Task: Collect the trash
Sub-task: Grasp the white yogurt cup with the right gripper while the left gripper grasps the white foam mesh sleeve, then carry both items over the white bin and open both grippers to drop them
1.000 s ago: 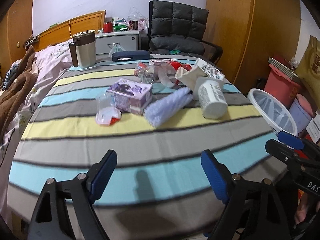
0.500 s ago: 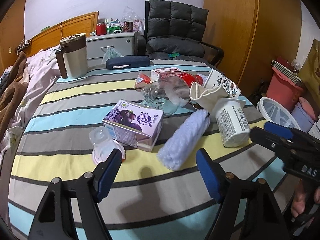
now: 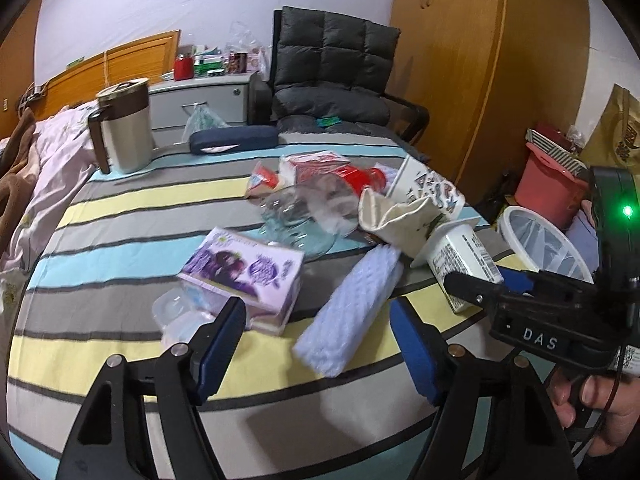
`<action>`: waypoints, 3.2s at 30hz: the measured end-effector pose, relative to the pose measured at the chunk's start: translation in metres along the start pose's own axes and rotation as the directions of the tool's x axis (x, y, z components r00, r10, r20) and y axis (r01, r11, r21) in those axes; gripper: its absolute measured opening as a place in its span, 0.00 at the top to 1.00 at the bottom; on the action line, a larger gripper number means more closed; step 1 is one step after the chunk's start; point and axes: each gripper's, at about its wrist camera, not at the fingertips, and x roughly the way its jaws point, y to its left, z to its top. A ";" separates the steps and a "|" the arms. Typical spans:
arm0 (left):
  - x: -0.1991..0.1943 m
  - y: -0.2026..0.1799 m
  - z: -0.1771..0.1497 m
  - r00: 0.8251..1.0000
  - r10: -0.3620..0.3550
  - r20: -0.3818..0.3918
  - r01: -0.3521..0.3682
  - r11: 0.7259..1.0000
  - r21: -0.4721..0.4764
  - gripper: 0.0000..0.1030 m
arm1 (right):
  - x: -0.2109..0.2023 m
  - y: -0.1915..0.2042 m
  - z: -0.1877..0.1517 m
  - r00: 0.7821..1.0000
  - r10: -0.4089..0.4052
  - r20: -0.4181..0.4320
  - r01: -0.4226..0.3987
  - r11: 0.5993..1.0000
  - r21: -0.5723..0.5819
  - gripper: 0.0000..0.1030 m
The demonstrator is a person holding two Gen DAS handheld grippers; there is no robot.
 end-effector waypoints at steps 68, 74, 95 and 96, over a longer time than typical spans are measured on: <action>0.073 -0.236 0.033 0.910 -0.357 -0.211 0.401 0.889 0.220 0.74 | -0.086 -0.170 -0.042 0.945 -0.316 0.082 0.286 0.922 0.262 0.50; 0.092 -0.258 0.035 0.898 -0.366 -0.244 0.421 0.876 0.234 0.74 | -0.081 -0.185 -0.039 0.946 -0.318 0.059 0.291 0.916 0.275 0.50; 0.069 -0.230 0.047 0.926 -0.358 -0.120 0.375 0.909 0.180 0.42 | -0.093 -0.172 -0.032 0.953 -0.282 0.109 0.247 0.934 0.258 0.42; 0.064 -0.225 0.046 0.931 -0.349 -0.110 0.364 0.914 0.178 0.42 | -0.093 -0.168 -0.031 0.954 -0.276 0.115 0.241 0.938 0.249 0.40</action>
